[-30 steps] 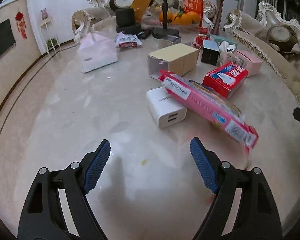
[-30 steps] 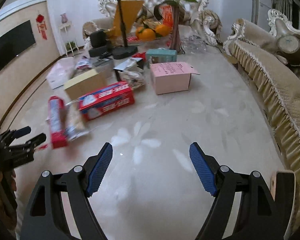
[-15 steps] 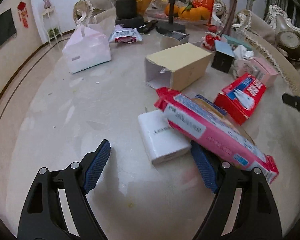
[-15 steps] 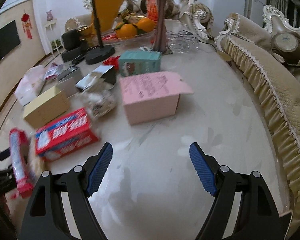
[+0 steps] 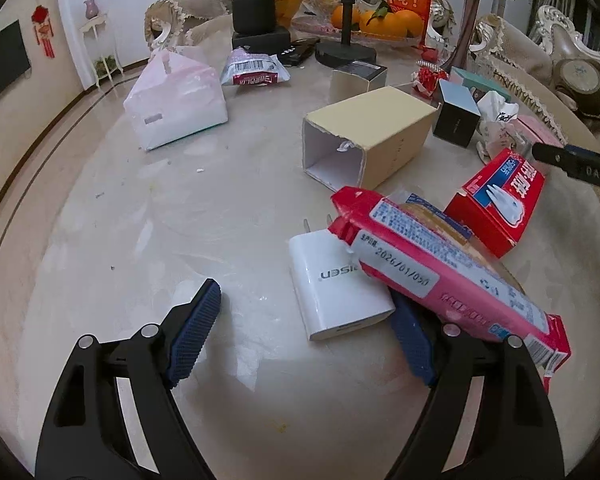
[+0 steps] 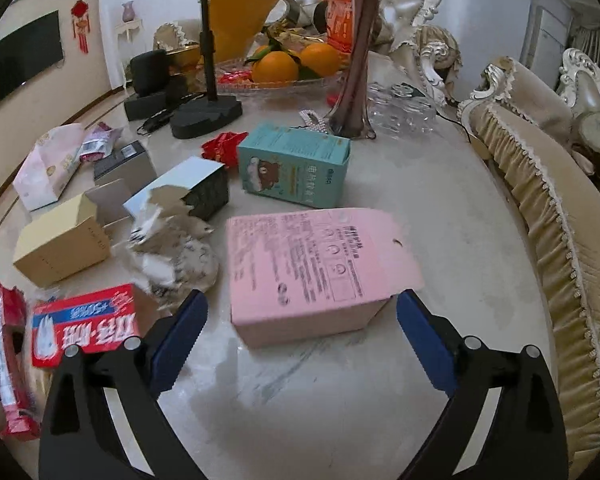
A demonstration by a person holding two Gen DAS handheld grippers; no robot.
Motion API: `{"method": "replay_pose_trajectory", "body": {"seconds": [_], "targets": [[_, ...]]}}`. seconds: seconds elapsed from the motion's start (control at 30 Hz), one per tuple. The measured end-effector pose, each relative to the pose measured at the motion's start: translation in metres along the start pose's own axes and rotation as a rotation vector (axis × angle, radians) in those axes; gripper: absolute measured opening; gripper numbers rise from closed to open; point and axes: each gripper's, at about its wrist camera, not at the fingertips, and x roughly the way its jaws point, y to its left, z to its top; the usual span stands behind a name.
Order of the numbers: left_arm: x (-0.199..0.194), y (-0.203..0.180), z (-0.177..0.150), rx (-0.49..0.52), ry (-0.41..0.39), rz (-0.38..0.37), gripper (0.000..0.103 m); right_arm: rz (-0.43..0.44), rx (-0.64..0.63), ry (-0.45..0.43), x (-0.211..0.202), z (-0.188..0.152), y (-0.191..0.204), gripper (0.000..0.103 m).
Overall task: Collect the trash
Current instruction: 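Move the left tool to the white charger while the right tool approaches the pink box, then grasp the white charger with the left tool while the right tool grasps the pink box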
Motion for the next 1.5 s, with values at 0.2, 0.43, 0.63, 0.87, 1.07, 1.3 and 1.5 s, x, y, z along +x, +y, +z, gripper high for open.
{"method": "replay_pose_trajectory", "body": {"seconds": [0.2,0.43,0.63,0.87,1.07,1.3,1.5], "targets": [[0.0,0.0,0.001,0.001,0.001,0.002,0.08,0.046,0.004,0.03,0.018,0.005,-0.006,0.091],[0.0,0.0,0.002,-0.001,0.001,0.004,0.08,0.069,-0.083,0.045,0.028,0.008,-0.002,0.091],[0.0,0.0,0.002,-0.001,0.001,0.004,0.08,0.075,-0.015,0.024,0.023,0.007,-0.012,0.086],[0.001,0.0,0.002,-0.002,0.001,0.005,0.08,0.095,0.088,-0.014,0.005,-0.001,-0.027,0.086],[0.0,0.002,0.002,-0.01,-0.009,0.01,0.067,0.099,0.118,0.009,-0.015,-0.015,-0.015,0.086],[-0.013,0.011,-0.009,-0.022,-0.016,-0.019,0.04,0.137,0.119,-0.04,-0.063,-0.04,0.004,0.086],[-0.03,0.019,-0.035,-0.002,-0.036,-0.034,0.04,0.174,0.103,-0.087,-0.111,-0.075,0.02,0.086]]}}
